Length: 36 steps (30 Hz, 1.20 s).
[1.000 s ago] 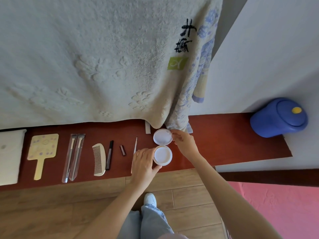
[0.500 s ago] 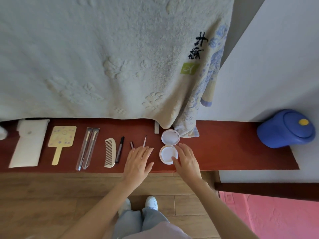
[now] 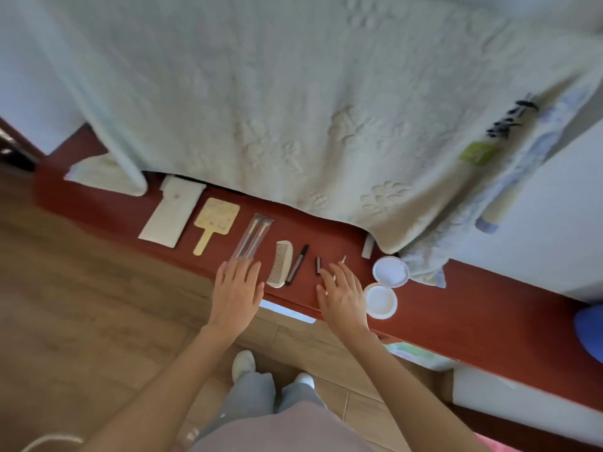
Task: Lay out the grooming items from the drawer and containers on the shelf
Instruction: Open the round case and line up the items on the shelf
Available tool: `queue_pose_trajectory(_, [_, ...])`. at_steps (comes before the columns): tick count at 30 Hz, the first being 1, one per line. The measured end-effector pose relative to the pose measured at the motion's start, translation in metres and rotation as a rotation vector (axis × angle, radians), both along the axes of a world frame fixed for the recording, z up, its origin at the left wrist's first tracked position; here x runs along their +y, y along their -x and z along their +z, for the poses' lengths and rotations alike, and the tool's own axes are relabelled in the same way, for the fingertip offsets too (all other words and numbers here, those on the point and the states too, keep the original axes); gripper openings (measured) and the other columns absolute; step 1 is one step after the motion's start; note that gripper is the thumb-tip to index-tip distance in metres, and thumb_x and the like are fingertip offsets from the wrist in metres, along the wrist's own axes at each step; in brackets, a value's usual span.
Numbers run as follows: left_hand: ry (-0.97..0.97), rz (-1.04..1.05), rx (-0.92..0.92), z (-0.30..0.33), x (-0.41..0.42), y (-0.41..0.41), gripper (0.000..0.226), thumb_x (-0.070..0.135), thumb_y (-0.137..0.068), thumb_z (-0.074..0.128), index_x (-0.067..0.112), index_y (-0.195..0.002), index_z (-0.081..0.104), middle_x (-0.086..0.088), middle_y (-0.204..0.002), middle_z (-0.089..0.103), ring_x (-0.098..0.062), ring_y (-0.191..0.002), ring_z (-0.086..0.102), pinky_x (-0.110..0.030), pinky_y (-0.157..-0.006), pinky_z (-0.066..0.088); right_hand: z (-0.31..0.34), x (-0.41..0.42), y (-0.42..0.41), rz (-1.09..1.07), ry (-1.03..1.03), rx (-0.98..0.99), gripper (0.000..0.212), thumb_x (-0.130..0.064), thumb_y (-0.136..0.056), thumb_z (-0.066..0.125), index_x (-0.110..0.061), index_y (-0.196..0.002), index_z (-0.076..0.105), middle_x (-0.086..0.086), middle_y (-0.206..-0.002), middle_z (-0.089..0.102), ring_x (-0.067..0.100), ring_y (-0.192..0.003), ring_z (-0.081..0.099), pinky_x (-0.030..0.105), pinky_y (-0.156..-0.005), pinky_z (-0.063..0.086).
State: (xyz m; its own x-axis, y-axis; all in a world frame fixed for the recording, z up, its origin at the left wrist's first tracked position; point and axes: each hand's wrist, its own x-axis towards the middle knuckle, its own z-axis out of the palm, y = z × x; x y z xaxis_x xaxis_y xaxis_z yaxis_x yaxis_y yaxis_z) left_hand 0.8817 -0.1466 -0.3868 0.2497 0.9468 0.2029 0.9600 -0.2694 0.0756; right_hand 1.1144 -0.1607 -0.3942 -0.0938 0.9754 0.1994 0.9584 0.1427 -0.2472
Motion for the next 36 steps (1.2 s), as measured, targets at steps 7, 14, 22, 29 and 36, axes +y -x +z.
queue_pose_trajectory(7, [0.006,0.113,-0.026,0.013,0.028,0.059,0.04,0.022,-0.084,0.067,0.004,-0.12,0.061,-0.015,-0.121,0.062,-0.033,-0.116,0.056,-0.052,-0.1,0.042,0.01,0.035,0.053,0.036,-0.029,-0.017,0.031,-0.018,-0.083,0.069,-0.007,-0.112,0.066,0.014,-0.119,0.064,0.032,-0.12,0.055,0.046,-0.098,0.047])
queue_pose_trajectory(14, [0.072,0.026,-0.001,0.009,0.086,0.145,0.043,0.023,-0.084,0.067,0.006,-0.122,0.059,-0.015,-0.125,0.059,-0.032,-0.119,0.054,-0.052,-0.099,0.042,0.002,0.074,0.134,-0.077,-0.057,0.002,0.032,-0.015,-0.083,0.069,-0.007,-0.113,0.065,0.016,-0.119,0.063,0.034,-0.12,0.054,0.048,-0.096,0.049])
queue_pose_trajectory(22, [0.223,-0.148,0.068,-0.006,0.143,0.238,0.049,0.026,-0.086,0.064,0.006,-0.129,0.054,-0.017,-0.133,0.054,-0.035,-0.125,0.048,-0.052,-0.1,0.043,0.0,0.1,0.237,-0.241,0.001,0.015,0.037,-0.019,-0.082,0.07,-0.006,-0.116,0.064,0.019,-0.121,0.062,0.036,-0.118,0.055,0.047,-0.095,0.05])
queue_pose_trajectory(29, [0.344,-0.317,0.097,-0.031,0.176,0.268,0.066,0.029,-0.085,0.066,0.01,-0.142,0.038,-0.019,-0.152,0.028,-0.04,-0.136,0.035,-0.053,-0.1,0.043,-0.015,0.105,0.288,-0.226,0.139,0.041,0.048,-0.022,-0.082,0.069,-0.009,-0.126,0.056,0.018,-0.133,0.053,0.036,-0.129,0.046,0.047,-0.099,0.046])
queue_pose_trajectory(36, [0.409,-0.497,0.071,-0.056,0.204,0.281,0.072,0.04,-0.096,0.045,0.016,-0.151,0.004,-0.013,-0.157,-0.009,-0.03,-0.146,0.0,-0.044,-0.114,0.021,-0.026,0.13,0.299,-0.164,0.311,-0.008,0.058,-0.037,-0.097,0.047,-0.016,-0.147,0.029,0.018,-0.157,0.015,0.033,-0.146,0.01,0.046,-0.115,0.019])
